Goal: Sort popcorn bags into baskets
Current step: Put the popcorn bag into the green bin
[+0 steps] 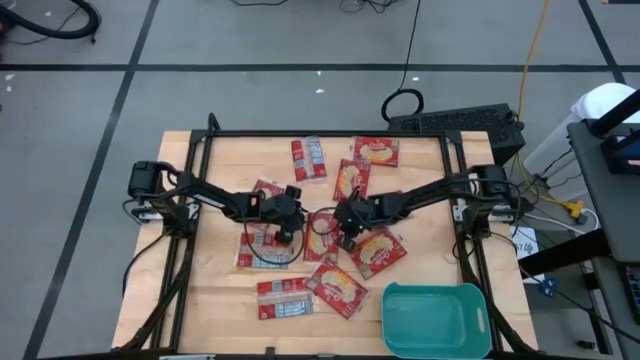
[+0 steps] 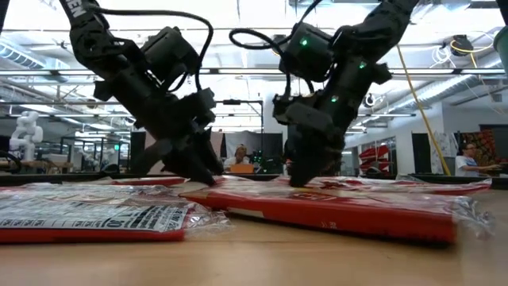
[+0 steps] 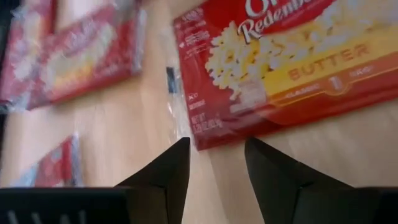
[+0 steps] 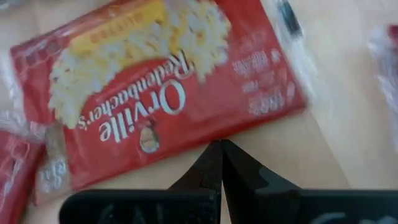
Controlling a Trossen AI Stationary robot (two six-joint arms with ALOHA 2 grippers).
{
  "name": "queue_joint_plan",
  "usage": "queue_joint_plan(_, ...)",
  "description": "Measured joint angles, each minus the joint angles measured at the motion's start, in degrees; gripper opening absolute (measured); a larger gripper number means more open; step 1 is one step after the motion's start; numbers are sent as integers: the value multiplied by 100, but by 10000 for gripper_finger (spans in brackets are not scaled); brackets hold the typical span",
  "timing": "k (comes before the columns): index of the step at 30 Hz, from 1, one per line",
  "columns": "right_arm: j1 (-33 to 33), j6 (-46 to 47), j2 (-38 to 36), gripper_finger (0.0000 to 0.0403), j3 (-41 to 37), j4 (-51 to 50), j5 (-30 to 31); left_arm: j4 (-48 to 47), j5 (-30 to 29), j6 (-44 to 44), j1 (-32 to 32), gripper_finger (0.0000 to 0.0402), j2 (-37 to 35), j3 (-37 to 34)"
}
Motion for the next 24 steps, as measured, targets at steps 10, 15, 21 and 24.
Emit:
queue_joint_plan(10,-135,-563,163,0,-14,574,-208,-154,-1005,879,-305,181,122,12)
queue_joint_plan(15,-236,-759,168,0,-14,577,-251,-453,-1445,1469,-629,216,119,22)
queue_joint_plan(21,-281,-976,178,0,-20,712,-250,-326,-1353,2453,-803,218,119,12)
queue_joint_plan(24,-281,-1054,183,0,-23,786,-225,-142,-940,3012,-764,201,233,12)
